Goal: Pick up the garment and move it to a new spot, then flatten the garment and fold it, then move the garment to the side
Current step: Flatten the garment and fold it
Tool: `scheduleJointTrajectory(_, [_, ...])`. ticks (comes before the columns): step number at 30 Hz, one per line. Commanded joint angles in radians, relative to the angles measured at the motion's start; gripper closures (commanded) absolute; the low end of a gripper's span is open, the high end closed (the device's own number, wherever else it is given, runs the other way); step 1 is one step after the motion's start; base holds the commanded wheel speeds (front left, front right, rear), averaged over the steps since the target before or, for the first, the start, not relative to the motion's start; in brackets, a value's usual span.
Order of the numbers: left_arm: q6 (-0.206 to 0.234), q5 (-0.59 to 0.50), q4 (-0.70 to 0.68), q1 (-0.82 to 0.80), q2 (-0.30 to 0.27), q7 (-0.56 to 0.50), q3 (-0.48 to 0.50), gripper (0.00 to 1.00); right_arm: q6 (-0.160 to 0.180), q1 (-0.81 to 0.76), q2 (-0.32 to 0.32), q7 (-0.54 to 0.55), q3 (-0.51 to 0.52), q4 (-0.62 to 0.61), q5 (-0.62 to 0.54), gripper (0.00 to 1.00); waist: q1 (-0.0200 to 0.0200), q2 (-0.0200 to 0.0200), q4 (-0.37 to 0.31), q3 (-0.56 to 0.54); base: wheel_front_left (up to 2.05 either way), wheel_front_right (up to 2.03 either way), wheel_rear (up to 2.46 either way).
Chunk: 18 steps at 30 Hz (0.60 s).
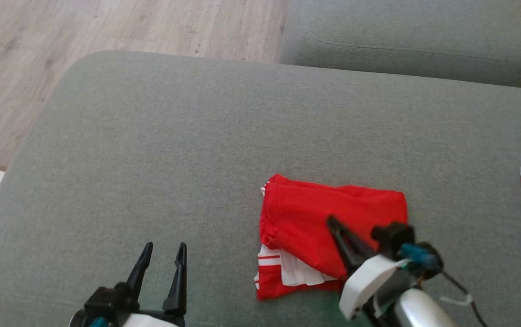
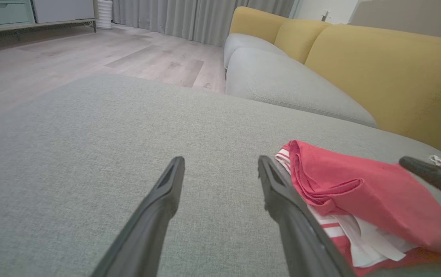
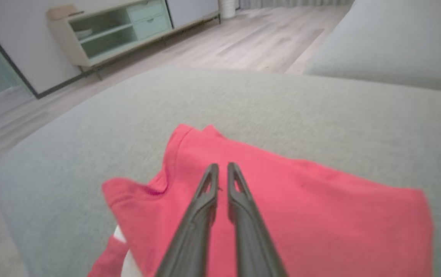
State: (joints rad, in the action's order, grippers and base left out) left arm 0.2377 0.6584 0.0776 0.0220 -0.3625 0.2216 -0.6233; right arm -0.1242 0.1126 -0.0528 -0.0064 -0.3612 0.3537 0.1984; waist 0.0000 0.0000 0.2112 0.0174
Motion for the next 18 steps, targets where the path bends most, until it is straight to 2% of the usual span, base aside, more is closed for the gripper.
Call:
scheduleJointTrajectory(1, [0.003,-0.004,-0.027,-0.055,-0.008,0.01,0.033,0.0,-0.007,0.05,0.003,-0.018,-0.036,-0.013,0.005,1.0,0.0,0.0,0.01,0.003,0.0,0.0,0.0])
scheduleJointTrajectory(11, [0.004,-0.001,-0.02,-0.059,-0.011,0.015,0.04,0.0,-0.007,0.162,0.003,-0.053,-0.268,0.213,0.094,1.0,0.0,0.0,0.068,0.012,0.0,0.0,0.0])
scheduleJointTrajectory(15, [0.005,0.002,-0.017,-0.058,-0.01,0.017,0.042,0.0,-0.007,0.182,0.003,-0.042,-0.398,0.275,0.139,1.0,0.0,0.0,0.076,0.012,0.0,0.0,0.0])
scheduleJointTrajectory(18, [0.009,0.004,-0.016,-0.054,-0.01,0.019,0.046,0.0,-0.007,0.191,0.003,-0.043,-0.455,0.303,0.158,1.0,0.0,0.0,0.068,0.012,0.0,0.0,0.0])
